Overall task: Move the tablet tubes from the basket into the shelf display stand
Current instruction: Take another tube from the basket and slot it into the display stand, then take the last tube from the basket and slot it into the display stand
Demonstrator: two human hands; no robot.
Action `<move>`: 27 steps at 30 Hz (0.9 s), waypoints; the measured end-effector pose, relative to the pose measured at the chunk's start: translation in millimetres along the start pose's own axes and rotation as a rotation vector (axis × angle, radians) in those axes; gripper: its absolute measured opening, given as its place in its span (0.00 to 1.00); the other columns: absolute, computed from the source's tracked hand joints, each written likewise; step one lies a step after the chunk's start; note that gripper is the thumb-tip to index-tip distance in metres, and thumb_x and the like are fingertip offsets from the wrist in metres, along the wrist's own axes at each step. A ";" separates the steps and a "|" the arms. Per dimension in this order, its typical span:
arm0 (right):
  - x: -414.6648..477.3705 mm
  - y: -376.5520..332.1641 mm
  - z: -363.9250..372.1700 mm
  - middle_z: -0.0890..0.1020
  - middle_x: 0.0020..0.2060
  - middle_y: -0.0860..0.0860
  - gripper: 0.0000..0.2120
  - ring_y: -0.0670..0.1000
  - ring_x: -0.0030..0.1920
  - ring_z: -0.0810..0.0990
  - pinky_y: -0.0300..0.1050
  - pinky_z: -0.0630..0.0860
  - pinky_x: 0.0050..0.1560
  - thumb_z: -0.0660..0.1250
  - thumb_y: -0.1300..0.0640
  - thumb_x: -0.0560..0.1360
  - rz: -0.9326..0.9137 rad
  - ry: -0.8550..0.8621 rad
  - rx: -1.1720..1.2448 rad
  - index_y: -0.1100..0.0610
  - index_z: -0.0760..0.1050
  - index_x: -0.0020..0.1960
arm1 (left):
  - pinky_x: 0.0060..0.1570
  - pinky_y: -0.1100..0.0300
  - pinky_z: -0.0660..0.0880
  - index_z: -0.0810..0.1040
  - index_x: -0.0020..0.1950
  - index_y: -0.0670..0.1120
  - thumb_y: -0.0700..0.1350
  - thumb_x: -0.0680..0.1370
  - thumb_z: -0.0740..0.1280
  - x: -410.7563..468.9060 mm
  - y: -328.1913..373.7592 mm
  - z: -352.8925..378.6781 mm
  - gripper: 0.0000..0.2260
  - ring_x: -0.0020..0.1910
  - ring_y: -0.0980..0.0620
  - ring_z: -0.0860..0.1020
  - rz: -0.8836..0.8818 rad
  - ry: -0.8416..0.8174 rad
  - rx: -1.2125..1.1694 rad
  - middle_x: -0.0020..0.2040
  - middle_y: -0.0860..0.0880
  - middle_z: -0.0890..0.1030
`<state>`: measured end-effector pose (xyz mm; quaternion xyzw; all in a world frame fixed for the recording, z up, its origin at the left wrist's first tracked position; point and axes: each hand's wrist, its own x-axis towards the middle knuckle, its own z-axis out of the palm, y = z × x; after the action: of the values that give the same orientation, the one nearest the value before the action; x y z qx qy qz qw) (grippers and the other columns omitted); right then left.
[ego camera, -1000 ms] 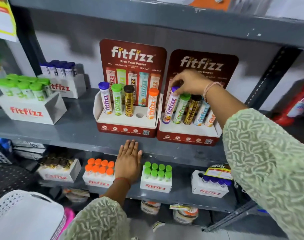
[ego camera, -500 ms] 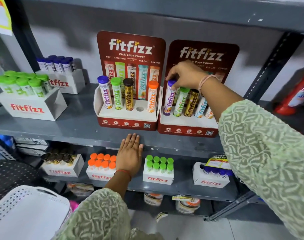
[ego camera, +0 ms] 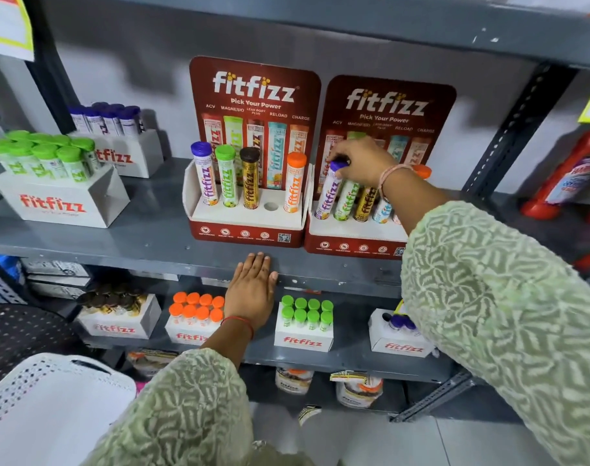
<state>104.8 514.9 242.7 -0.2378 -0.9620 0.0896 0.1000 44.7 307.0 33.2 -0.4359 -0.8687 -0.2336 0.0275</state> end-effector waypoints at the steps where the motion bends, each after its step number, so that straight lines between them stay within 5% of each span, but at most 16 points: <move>1: 1.3 -0.5 0.8 0.76 0.61 0.58 0.18 0.57 0.59 0.76 0.45 0.72 0.59 0.67 0.64 0.72 0.007 0.002 0.002 0.56 0.74 0.61 | 0.70 0.58 0.42 0.55 0.72 0.41 0.50 0.82 0.45 2.2 0.2 -1.1 0.22 0.73 0.48 0.51 0.009 -0.019 -0.003 0.74 0.43 0.58; 5: -5.6 -0.1 3.0 0.71 0.66 0.53 0.31 0.55 0.59 0.76 0.47 0.75 0.59 0.66 0.67 0.71 0.020 -0.035 0.043 0.49 0.63 0.70 | 0.70 0.54 0.45 0.57 0.72 0.39 0.53 0.80 0.43 -5.4 -9.4 -12.3 0.25 0.73 0.45 0.52 0.013 0.014 -0.043 0.73 0.41 0.59; 8: -18.7 -26.6 25.5 0.66 0.72 0.57 0.27 0.57 0.72 0.63 0.56 0.59 0.74 0.63 0.66 0.73 -0.012 0.353 0.098 0.53 0.65 0.70 | 0.69 0.48 0.51 0.62 0.69 0.37 0.53 0.77 0.43 -30.9 -37.2 -17.6 0.28 0.71 0.41 0.57 -0.088 0.188 -0.069 0.70 0.37 0.65; 11: -41.8 -87.9 89.2 0.77 0.63 0.61 0.15 0.60 0.66 0.69 0.57 0.65 0.65 0.63 0.63 0.70 -0.304 0.656 0.146 0.58 0.77 0.57 | 0.68 0.48 0.51 0.63 0.68 0.35 0.55 0.79 0.44 -74.9 -69.6 -13.9 0.28 0.70 0.40 0.58 -0.265 0.245 -0.071 0.69 0.35 0.66; 15: -78.3 -183.3 199.4 0.82 0.57 0.58 0.11 0.56 0.56 0.74 0.49 0.63 0.48 0.64 0.59 0.67 -0.770 0.341 0.041 0.55 0.79 0.48 | 0.65 0.47 0.53 0.65 0.68 0.35 0.51 0.79 0.47 -152.6 -109.1 -3.3 0.25 0.68 0.38 0.61 -0.511 0.232 -0.013 0.68 0.35 0.67; 19: -96.5 -257.0 290.2 0.85 0.52 0.56 0.14 0.56 0.51 0.82 0.49 0.63 0.46 0.58 0.57 0.67 -1.008 -0.087 -0.078 0.55 0.81 0.45 | 0.67 0.52 0.48 0.69 0.64 0.34 0.53 0.81 0.40 -245.6 -154.8 8.4 0.29 0.65 0.35 0.67 -0.834 0.140 0.075 0.64 0.34 0.72; 22: -103.3 -309.7 345.5 0.86 0.50 0.55 0.16 0.56 0.45 0.85 0.45 0.77 0.45 0.57 0.59 0.65 -1.159 -0.279 -0.092 0.55 0.83 0.43 | 0.68 0.55 0.45 0.70 0.63 0.34 0.54 0.81 0.37 -303.3 -173.8 18.6 0.32 0.64 0.35 0.68 -1.028 0.144 0.123 0.63 0.34 0.73; 24: -110.1 -352.3 379.4 0.81 0.60 0.57 0.17 0.59 0.56 0.81 0.52 0.80 0.53 0.56 0.63 0.71 -1.244 -0.385 -0.054 0.58 0.80 0.53 | 0.67 0.52 0.48 0.71 0.63 0.34 0.54 0.81 0.38 -329.0 -182.1 26.9 0.31 0.64 0.34 0.68 -1.091 0.155 0.160 0.62 0.34 0.74; 27: -121.3 -414.3 424.9 0.66 0.72 0.56 0.19 0.58 0.71 0.64 0.53 0.61 0.70 0.51 0.62 0.79 -1.377 -0.495 -0.109 0.59 0.67 0.69 | 0.69 0.52 0.46 0.69 0.65 0.36 0.52 0.81 0.41 -340.1 -187.0 36.2 0.27 0.68 0.39 0.62 -1.082 0.174 0.221 0.65 0.37 0.73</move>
<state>-72.1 43.4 -94.0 0.4431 -0.8909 0.0098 -0.0988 116.7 -26.2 -156.0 0.0985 -0.9824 -0.1571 0.0207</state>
